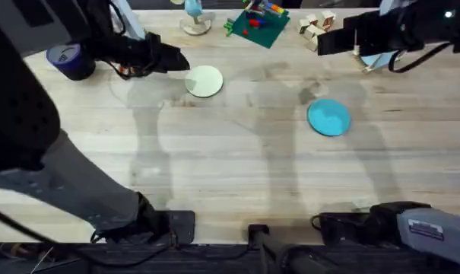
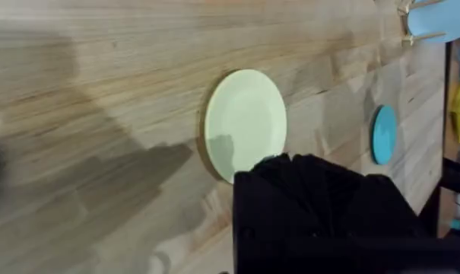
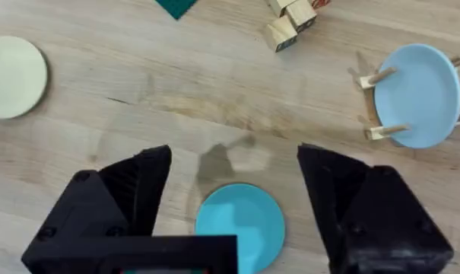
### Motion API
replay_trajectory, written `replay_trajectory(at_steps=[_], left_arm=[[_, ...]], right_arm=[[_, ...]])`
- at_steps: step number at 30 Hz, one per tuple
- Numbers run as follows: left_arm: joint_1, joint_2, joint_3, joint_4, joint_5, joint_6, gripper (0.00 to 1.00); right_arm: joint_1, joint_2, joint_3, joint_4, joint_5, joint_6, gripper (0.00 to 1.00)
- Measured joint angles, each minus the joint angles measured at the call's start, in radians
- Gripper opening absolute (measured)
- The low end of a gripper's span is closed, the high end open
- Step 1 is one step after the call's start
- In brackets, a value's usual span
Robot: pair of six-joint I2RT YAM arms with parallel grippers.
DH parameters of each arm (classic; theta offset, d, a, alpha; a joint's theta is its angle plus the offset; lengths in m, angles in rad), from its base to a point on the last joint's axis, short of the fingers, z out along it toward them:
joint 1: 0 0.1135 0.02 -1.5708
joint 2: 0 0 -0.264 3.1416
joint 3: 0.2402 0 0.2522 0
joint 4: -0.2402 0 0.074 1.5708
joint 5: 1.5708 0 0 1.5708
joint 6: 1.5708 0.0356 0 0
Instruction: Pick up the plates from the table one by one and place each into a slot on the dish rack.
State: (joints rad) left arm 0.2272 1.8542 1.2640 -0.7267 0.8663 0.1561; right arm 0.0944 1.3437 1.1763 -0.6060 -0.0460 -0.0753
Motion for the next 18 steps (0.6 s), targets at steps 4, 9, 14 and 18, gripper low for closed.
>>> replay_trajectory(at_steps=[4, 9, 14, 18], left_arm=[[0.0, 0.049, 0.0, 0.035, 0.014, 0.006, 0.042], [0.0, 0.093, 0.0, 0.043, 0.028, 0.009, 0.042], [0.0, 0.129, 0.001, 0.053, 0.033, 0.01, 0.042], [0.0, 0.16, 0.001, 0.064, 0.042, 0.01, 0.042]], right_arm=[[0.0, 0.0, 0.0, 0.0, 0.0, 0.0, 0.996], [0.0, 0.0, 0.0, 0.0, 0.0, 0.0, 0.996], [0.0, 0.0, 0.0, 0.0, 0.0, 0.0, 0.995], [0.0, 0.0, 0.0, 0.0, 0.0, 0.0, 0.996]])
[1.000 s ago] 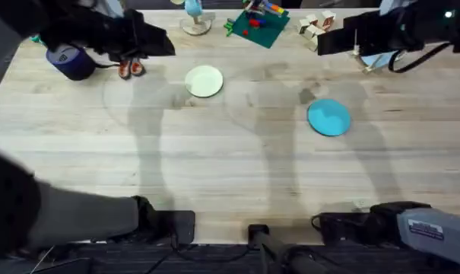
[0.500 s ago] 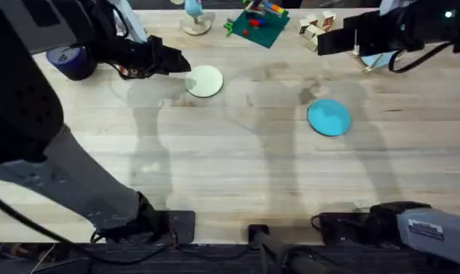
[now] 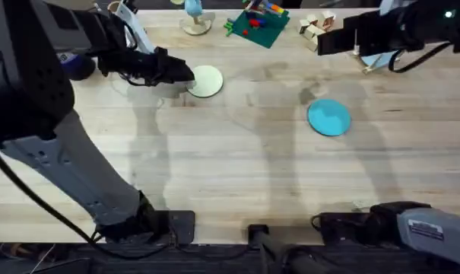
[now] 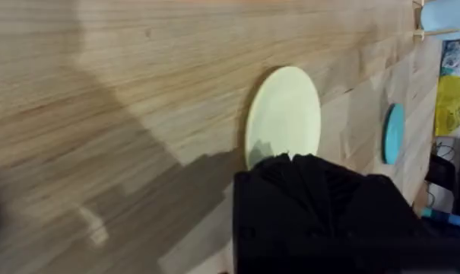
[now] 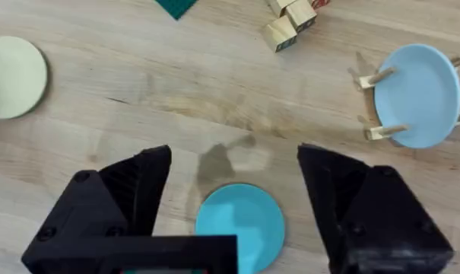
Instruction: Pick up the plates from the table one by one and place each into a slot on the dish rack.
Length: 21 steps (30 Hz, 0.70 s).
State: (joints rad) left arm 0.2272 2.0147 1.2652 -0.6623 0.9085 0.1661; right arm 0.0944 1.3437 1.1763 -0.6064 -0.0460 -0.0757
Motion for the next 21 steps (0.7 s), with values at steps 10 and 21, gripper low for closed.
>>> replay_trajectory(at_steps=[10, 21], left_arm=[[0.001, 0.057, 0.009, 0.015, 0.045, 0.007, 0.042], [0.001, 0.079, 0.013, 0.027, 0.068, 0.011, 0.042]], right_arm=[[0.0, 0.0, 0.0, 0.0, 0.0, 0.0, 0.996], [0.0, 0.0, 0.0, 0.0, 0.0, 0.0, 0.996]])
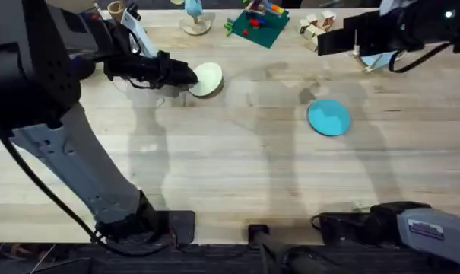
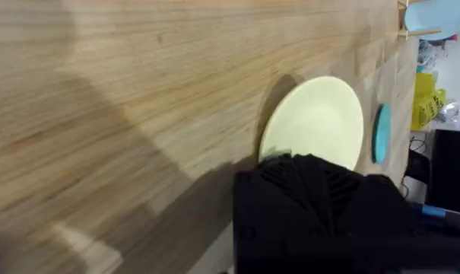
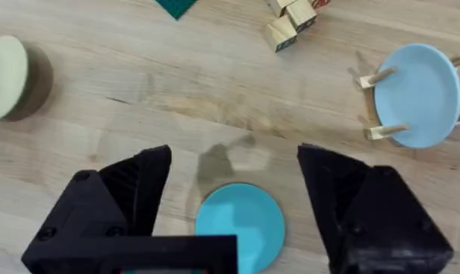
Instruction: Pick up the plates from the table one by one and place each into a slot on the dish rack.
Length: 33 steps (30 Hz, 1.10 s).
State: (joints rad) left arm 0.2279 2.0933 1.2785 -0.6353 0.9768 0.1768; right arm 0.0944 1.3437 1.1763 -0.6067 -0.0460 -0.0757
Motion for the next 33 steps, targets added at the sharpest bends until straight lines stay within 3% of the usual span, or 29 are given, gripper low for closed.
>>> replay_trajectory(at_steps=[9, 18, 33], left_arm=[[0.0, 0.0, 0.0, 0.0, -0.002, 0.0, 0.04], [0.0, 0.0, 0.0, 0.0, -0.002, 0.0, 0.041], [0.0, 0.0, 0.0, 0.026, -0.003, 0.004, 0.041]], right_arm=[[0.009, 0.0, 0.0, 0.0, 0.0, 0.032, 0.996], [0.126, 0.025, 0.003, 0.058, -0.005, 0.125, 0.995], [0.265, 0.27, 0.005, 0.41, -0.243, 0.375, 0.995]])
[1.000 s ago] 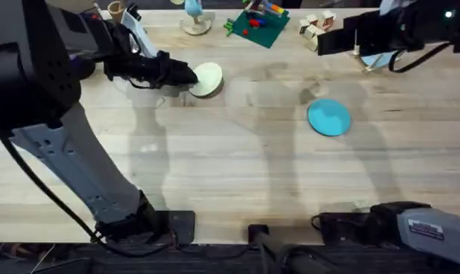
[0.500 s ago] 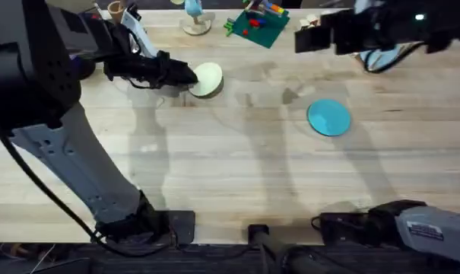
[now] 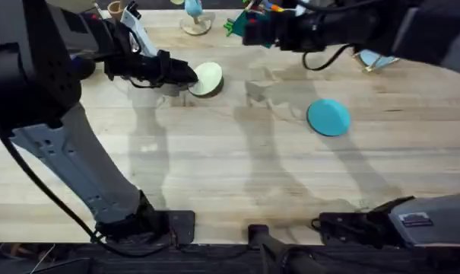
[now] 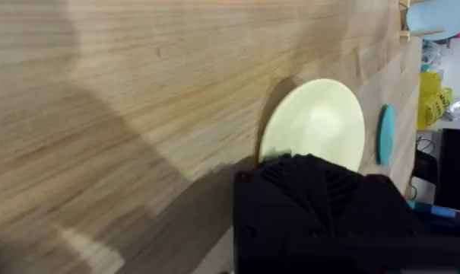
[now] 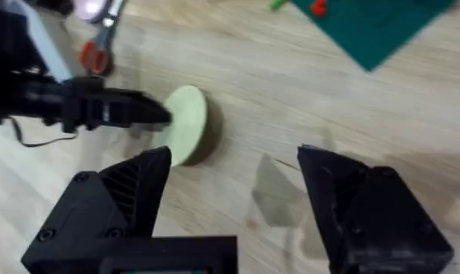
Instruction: Pick up the plates from the table one by one and place each into a slot on the dish rack.
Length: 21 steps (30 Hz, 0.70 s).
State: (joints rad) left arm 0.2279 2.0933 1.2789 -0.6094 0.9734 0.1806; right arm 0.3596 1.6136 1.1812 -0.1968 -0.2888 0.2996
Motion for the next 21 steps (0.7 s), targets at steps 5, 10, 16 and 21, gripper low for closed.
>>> replay_trajectory(at_steps=[5, 10, 16, 21], left_arm=[[0.0, 0.001, 0.0, 0.0, 0.002, 0.0, 0.041], [0.004, 0.02, 0.005, 0.003, 0.031, 0.0, 0.041], [0.007, 0.034, 0.009, 0.004, 0.057, 0.0, 0.041], [0.006, 0.035, 0.01, 0.004, 0.058, 0.0, 0.041]], right_arm=[[0.042, 0.076, 0.0, 0.086, -0.044, 0.081, 0.995], [0.074, 0.144, 0.0, 0.145, -0.057, 0.143, 0.995], [0.109, 0.217, 0.0, 0.235, -0.067, 0.216, 0.995], [0.135, 0.28, 0.001, 0.301, -0.069, 0.265, 0.992]])
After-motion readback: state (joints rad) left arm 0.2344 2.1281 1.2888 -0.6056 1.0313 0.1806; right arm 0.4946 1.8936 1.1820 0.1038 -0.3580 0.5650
